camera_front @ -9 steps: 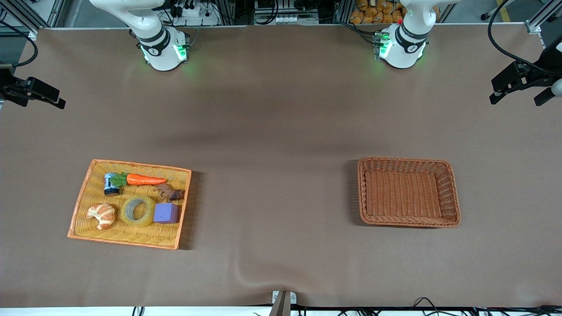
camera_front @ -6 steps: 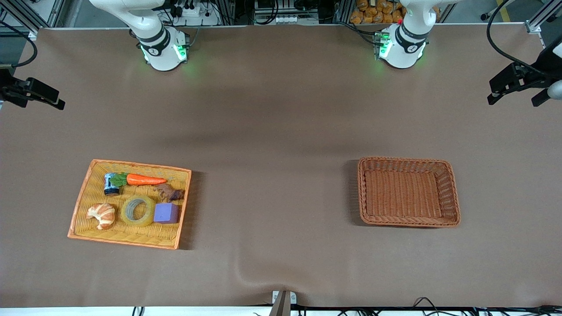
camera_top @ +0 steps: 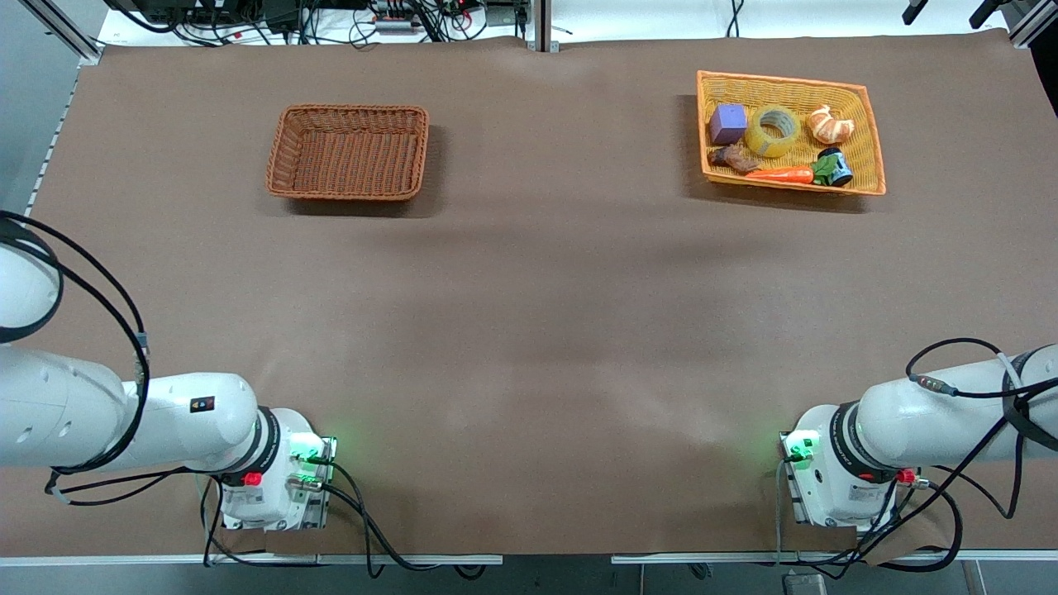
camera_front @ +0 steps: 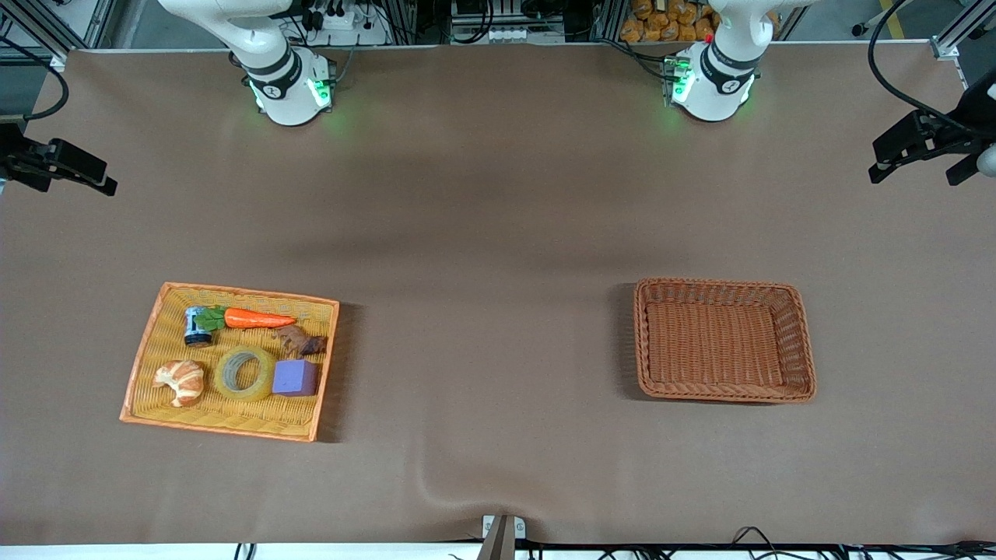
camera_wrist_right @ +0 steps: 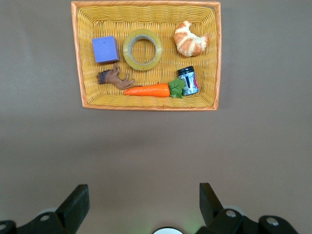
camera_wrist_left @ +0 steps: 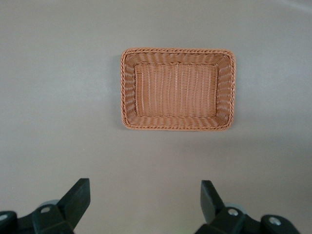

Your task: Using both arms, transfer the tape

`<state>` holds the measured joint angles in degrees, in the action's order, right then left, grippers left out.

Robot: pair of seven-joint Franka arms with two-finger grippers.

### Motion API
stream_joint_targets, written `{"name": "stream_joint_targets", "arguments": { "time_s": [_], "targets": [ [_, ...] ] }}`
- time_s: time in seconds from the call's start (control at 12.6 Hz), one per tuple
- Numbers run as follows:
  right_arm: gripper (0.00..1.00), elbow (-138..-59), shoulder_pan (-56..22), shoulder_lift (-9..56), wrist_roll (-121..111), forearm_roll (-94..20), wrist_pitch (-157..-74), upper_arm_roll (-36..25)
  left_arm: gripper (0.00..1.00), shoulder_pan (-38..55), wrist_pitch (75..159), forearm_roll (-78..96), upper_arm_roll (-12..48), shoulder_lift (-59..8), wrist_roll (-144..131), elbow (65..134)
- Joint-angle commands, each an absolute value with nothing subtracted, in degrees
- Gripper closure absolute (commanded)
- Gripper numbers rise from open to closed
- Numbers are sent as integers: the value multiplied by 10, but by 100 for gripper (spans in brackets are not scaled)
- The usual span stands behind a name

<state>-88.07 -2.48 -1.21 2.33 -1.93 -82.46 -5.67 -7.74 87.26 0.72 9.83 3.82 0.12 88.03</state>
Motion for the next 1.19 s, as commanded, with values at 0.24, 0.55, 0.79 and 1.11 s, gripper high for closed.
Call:
{"name": "stream_joint_targets", "arguments": {
  "time_s": [0.24, 0.55, 0.79, 1.11],
  "targets": [
    [0, -900, -23, -18, 30, -5, -831, -51, 0, -77, 858, 11, 100, 31, 16, 865],
    [0, -937, -24, -18, 28, -6, -878, -51, 0, -74, 861, 11, 105, 23, 10, 866],
    [0, -950, -34, -14, 28, -6, -903, -51, 0, -76, 866, 11, 101, 23, 11, 863],
    [0, -950, -33, 7, 27, -6, -909, -51, 0, -64, 866, 2, 84, 28, 17, 862]
  ]
}}
